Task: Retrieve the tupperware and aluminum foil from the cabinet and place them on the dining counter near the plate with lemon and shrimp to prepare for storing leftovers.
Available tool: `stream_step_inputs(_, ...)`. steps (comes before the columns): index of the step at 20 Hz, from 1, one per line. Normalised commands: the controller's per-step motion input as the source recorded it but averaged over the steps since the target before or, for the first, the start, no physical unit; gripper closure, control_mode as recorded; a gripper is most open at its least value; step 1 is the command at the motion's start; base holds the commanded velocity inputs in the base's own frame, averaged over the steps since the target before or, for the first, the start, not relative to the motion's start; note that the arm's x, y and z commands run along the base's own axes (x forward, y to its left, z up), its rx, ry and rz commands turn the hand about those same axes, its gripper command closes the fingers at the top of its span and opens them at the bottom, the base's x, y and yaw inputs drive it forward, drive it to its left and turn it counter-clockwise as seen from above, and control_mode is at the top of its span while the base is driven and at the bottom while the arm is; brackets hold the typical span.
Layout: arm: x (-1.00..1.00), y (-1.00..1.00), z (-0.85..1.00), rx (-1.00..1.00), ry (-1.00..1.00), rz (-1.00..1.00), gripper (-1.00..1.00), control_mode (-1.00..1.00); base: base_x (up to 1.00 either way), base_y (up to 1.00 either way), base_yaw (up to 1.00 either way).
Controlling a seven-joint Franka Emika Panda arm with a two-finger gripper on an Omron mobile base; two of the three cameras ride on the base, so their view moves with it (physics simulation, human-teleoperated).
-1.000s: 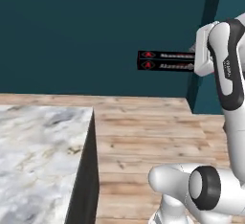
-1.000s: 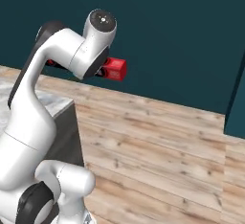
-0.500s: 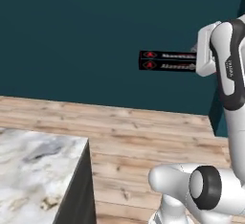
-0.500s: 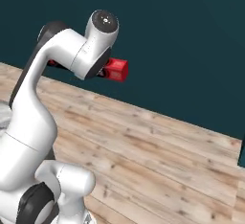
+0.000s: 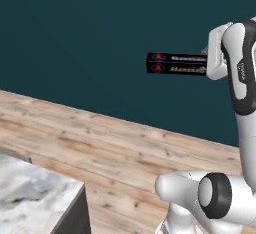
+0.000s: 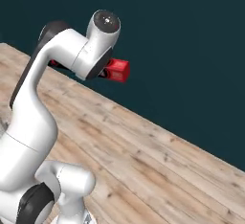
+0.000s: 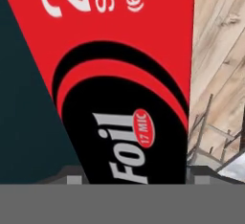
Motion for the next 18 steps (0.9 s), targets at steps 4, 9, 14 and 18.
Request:
stream_step_inputs(4,0.00,0.00,0.00,0.00,0.00,0.00,1.00,1.00,0.87,-0.56,0.45)
stream_step_inputs(9,0.00,0.00,0.00,0.00,0.00,0.00,1.00,1.00,0.84,-0.42,0.48)
stream_step_inputs(14,0.00,0.00,0.00,0.00,0.00,0.00,1.00,1.00,0.90,-0.25,0.51)
stream_step_inputs(18,0.00,0.00,0.00,0.00,0.00,0.00,1.00,1.00,0.99,-0.19,0.54)
